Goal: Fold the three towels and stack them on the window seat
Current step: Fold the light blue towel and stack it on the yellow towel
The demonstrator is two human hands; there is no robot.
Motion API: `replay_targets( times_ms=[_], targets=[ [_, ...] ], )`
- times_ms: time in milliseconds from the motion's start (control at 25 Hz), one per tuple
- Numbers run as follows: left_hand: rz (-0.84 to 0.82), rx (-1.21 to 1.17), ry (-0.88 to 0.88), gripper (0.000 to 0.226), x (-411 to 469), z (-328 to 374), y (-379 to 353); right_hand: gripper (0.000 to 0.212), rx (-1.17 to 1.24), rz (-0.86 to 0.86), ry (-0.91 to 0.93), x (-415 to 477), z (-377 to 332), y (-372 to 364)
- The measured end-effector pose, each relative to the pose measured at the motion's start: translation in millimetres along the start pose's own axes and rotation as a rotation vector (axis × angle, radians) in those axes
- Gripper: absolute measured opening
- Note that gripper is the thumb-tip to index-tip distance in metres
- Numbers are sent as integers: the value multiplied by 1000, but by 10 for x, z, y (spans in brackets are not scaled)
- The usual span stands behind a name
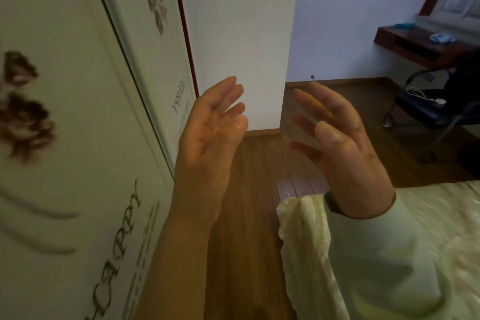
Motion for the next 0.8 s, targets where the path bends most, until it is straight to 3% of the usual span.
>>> replay_targets(
  times_ms=[480, 800],
  targets=[
    [-25, -22, -18, 43, 3079, -1608, -798, 56, -10, -25, 4, 3232, 1300, -165],
    [-160, -102, 24, 41, 5290, -2923, -1465, 54, -110, 143, 47, 5408, 2253, -157]
  ],
)
Point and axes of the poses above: each hand's wrist, its own x-axis towards the middle knuckle, its own y-axis out of the back of the hand, z = x × y, the point moved 8 cm from there along x, towards the middle knuckle, and after that the axes turned 10 degrees about z, right-handed, at the moved point
